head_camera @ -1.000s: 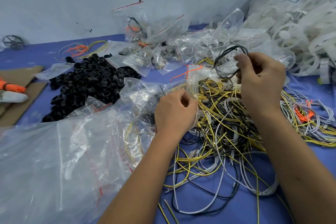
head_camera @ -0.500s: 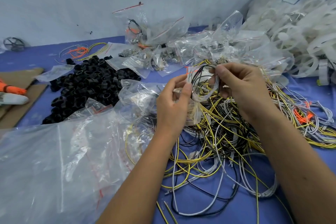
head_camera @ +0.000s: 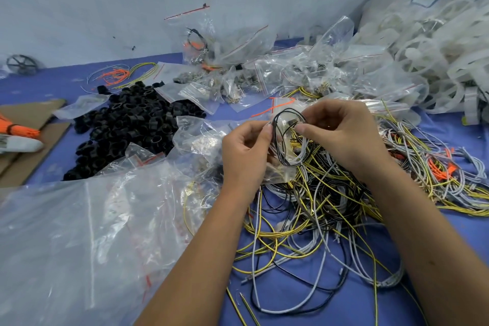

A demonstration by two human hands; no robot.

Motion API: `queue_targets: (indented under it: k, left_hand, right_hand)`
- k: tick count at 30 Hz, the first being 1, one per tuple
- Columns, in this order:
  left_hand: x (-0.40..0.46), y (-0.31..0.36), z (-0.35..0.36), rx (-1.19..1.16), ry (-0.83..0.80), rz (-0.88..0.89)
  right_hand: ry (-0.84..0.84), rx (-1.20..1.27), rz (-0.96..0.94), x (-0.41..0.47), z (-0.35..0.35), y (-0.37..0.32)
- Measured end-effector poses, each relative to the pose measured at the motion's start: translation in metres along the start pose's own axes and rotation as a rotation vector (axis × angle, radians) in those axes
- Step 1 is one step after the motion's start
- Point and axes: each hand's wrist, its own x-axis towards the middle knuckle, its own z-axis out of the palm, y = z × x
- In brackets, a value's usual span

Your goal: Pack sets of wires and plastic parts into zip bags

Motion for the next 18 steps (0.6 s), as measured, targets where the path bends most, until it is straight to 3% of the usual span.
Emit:
queue_targets:
  k: [6, 12, 18]
  left_hand:
    - [0.004, -0.005, 0.0, -0.013, 0.111, -0.018]
    - [0.009, -0.008, -0.001, -0.097, 0.242, -0.071]
    - [0.011, -0.008, -0.004, -0.161, 0.328, -0.038]
  right_hand:
    - [0.101, -0.049, -0.041, 0.0, -0.003, -0.002]
    - [0.296, 0.405, 0.038, 0.003, -0.012, -0.01]
    - [0.691, 0.466, 0.274, 0.01, -0.023, 0.0]
